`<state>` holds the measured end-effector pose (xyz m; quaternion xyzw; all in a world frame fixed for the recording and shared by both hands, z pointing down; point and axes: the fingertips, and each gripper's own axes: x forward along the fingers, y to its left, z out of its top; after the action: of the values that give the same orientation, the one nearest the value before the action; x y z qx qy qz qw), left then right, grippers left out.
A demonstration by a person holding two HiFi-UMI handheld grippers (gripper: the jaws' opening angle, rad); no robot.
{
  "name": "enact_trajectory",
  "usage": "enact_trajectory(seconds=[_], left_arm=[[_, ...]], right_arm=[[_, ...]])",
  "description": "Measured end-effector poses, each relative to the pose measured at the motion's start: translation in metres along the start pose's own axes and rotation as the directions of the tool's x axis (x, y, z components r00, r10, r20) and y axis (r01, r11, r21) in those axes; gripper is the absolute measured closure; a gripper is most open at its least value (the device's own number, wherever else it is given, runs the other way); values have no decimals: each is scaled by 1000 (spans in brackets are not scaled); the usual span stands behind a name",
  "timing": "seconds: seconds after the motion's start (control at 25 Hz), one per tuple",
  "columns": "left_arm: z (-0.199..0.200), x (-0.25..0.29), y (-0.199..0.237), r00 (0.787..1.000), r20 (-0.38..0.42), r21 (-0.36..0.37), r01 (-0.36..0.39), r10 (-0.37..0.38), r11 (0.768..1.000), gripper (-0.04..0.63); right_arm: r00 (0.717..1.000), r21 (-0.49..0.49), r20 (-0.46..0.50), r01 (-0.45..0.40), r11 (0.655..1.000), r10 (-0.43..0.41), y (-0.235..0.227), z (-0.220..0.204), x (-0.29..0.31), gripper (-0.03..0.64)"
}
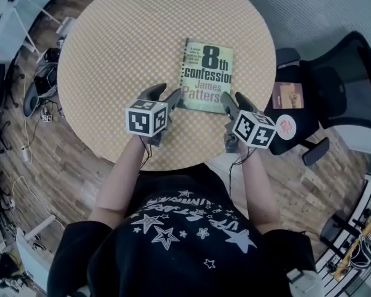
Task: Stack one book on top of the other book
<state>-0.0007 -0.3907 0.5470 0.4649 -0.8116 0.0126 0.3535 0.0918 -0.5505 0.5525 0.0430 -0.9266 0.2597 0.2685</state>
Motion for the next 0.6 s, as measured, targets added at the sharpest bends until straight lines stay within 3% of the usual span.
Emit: enact_trajectory(seconds=[0.08,0.2,0.28,0.36,0.48,0.6], left_arm=[[9,-11,3,999,46,-1,5,-5,1000,407],[24,-34,1,987,152,30,40,-44,999,516],[29,-49,0,976,199,52,73,-82,996,529],[32,-63,1,968,224,69,100,-113,993,559],[35,-79,3,958,231,95,152,-170,984,577],[40,-91,9,951,218,128,193,-218,973,584]], right_arm=[[999,-12,32,9,1000,-8,2,10,-5,417],[996,-60,82,27,998,-22,11,25,-12,417],[992,-85,120,40,996,-30,21,33,-17,419],[986,-99,160,62,993,-46,32,38,-22,436],[976,-94,210,87,992,-65,52,40,-27,524],[972,-82,228,83,993,-63,76,35,-26,554]])
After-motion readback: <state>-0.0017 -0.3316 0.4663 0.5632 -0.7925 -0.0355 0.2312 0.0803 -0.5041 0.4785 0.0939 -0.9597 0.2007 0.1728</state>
